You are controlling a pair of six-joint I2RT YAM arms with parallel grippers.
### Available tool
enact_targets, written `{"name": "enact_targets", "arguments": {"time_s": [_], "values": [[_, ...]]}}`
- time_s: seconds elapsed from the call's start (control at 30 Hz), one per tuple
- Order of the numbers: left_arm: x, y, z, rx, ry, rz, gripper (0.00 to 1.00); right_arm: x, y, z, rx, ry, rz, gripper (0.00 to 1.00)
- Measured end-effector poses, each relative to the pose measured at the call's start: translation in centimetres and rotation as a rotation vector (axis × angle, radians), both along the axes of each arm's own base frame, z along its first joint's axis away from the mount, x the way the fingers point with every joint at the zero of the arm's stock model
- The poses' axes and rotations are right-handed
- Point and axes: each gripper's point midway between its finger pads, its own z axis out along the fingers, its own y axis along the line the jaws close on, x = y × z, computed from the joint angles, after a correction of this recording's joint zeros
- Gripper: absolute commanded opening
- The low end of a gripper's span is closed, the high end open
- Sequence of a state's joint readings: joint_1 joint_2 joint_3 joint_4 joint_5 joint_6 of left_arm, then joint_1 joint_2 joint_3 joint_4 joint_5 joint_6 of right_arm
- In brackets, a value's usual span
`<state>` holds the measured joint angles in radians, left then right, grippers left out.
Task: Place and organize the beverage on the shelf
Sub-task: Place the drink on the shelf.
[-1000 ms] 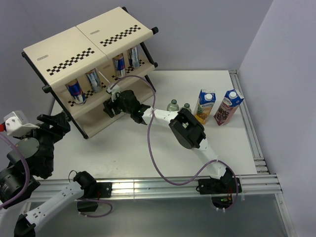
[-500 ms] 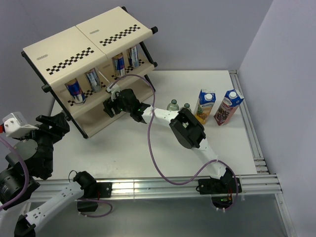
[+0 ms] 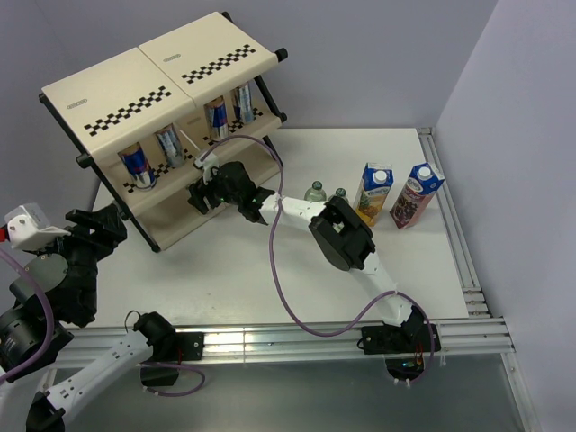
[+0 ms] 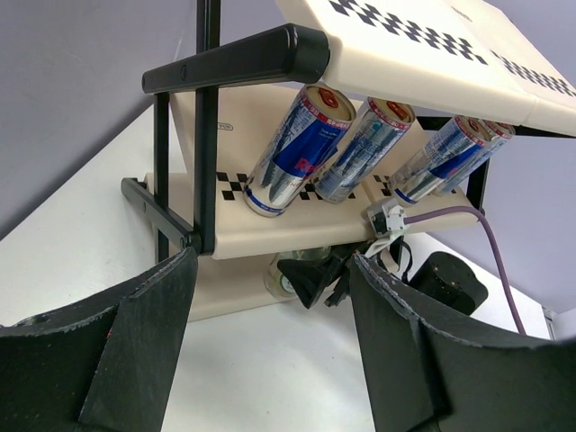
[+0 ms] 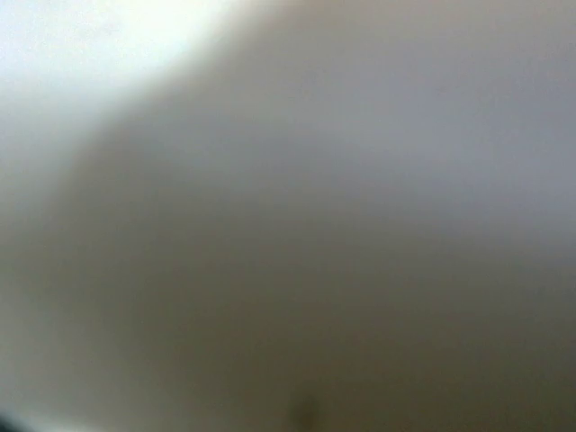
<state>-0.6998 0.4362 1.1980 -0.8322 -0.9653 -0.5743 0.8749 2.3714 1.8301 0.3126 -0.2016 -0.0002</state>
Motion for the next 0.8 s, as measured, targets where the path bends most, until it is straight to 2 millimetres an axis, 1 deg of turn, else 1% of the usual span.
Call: {"name": "enact_targets", "arguments": {"time_s": [0.1, 0.17, 0.4, 0.57, 0.8], "values": [[0.0, 0.0, 0.0, 0.006, 0.001, 0.0, 0.74, -0.1, 0.1, 0.1, 0.017, 0.0, 0.007, 0.51], [0.0, 0.0, 0.0, 0.008, 0.0, 0.0, 0.74, -0.2, 0.2, 0.1, 0.034, 0.006, 0.012, 0.48], [0.1, 0.0, 0.0, 0.008, -0.003, -0.001, 0.74, -0.4, 0.1, 0.2, 0.138, -0.019, -0.001, 0.48], [-0.1, 0.1, 0.2, -0.001, -0.014, 0.0, 0.74, 0.5, -0.4, 0.3, 0.155, -0.013, -0.049, 0.51], [-0.8, 0.7, 0.3, -0.023, -0.041, 0.001, 0.75, 1.3, -0.9, 0.4, 0.164, -0.003, -0.109, 0.52]]}}
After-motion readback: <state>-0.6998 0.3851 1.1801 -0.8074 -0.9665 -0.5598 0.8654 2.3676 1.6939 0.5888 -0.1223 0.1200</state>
